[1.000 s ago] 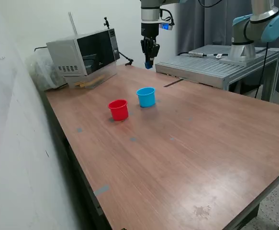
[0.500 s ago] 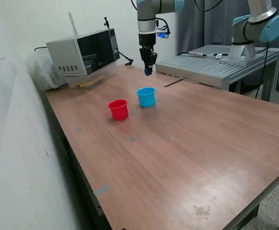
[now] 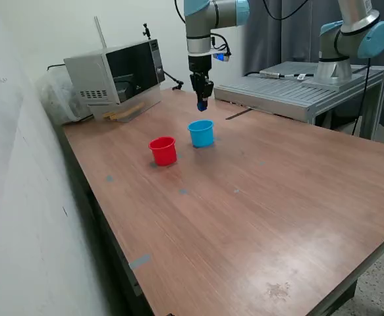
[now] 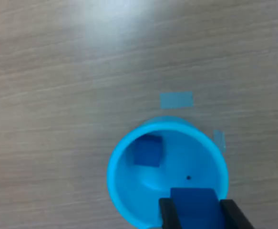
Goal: Place red objects in the red bin, and blue objects in the blue bin.
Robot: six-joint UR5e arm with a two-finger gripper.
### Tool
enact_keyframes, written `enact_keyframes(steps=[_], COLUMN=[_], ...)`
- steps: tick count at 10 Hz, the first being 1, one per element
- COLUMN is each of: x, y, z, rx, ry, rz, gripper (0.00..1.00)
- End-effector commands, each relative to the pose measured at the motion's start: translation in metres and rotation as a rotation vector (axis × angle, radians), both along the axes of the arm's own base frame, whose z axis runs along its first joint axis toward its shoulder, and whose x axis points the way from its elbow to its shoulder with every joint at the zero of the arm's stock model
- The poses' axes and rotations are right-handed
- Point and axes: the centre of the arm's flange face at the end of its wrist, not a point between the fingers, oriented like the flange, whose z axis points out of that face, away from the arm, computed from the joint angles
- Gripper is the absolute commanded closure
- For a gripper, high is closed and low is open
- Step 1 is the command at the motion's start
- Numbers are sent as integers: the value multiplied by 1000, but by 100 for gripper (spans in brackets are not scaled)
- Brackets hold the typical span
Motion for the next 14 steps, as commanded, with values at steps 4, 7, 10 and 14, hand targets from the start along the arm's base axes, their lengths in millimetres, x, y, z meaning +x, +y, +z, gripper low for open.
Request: enact_keyframes(steps=[4, 7, 10, 14], x=[-7, -5, -5, -5], y=[24, 37, 37, 28], z=[-5, -6, -5, -3], rx=[4, 4, 5, 5], ry=[11, 11, 16, 17], rz=[-31, -51, -51, -41], gripper=[100, 100, 100, 100])
